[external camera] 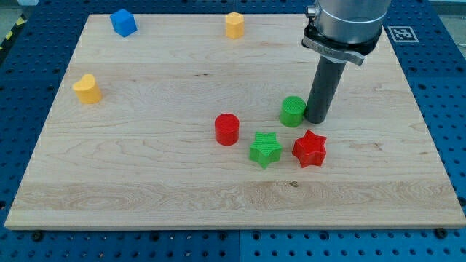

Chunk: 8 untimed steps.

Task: Slide the red star towards the green circle

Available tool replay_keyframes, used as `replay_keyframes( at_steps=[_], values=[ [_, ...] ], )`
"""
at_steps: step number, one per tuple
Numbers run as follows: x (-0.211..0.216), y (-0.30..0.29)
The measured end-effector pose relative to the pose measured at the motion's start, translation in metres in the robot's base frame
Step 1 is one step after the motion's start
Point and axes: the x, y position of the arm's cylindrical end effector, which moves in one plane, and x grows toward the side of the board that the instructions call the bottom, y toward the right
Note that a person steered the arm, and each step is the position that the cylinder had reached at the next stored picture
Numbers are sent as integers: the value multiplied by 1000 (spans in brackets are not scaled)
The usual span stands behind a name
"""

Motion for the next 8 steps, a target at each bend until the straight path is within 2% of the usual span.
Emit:
replay_keyframes(
  at_steps=[1,3,5,6,8],
  values=[
    [0,0],
    [63,20],
    [87,26],
    [114,27],
    [123,6]
  ],
)
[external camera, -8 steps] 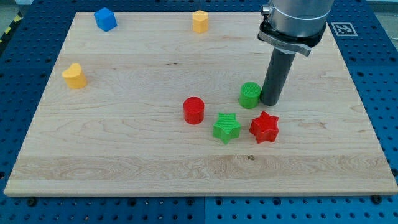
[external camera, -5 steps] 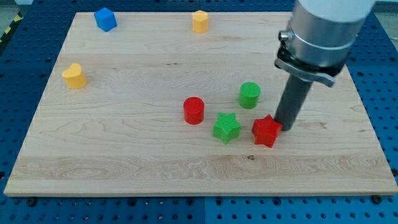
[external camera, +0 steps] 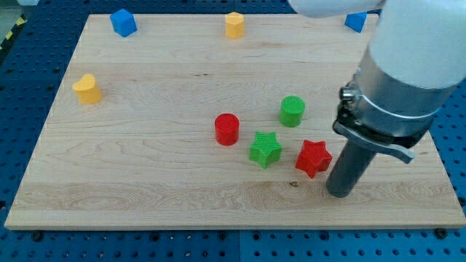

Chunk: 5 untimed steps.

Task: Slide the red star towards the green circle

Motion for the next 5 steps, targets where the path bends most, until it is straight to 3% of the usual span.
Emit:
replay_keyframes(
  at_steps=[5],
  values=[
    [-3,-17]
  ],
)
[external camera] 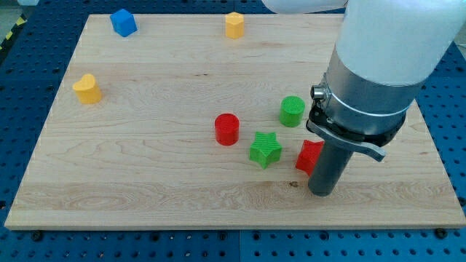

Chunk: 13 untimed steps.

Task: Slide the red star towards the green circle

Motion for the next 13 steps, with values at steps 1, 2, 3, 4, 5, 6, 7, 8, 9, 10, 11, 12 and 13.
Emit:
replay_keyframes(
  at_steps=[1,2,3,4,5,6,7,8,9,10,11,12,13],
  values=[
    [-3,0],
    [-8,0],
    [-11,0],
    [-13,0],
    [-18,0],
    [-25,0],
    [-28,0],
    [-28,0],
    [-33,0],
    [-38,0],
    [-38,0],
    [-27,3],
    [-11,16]
  ],
)
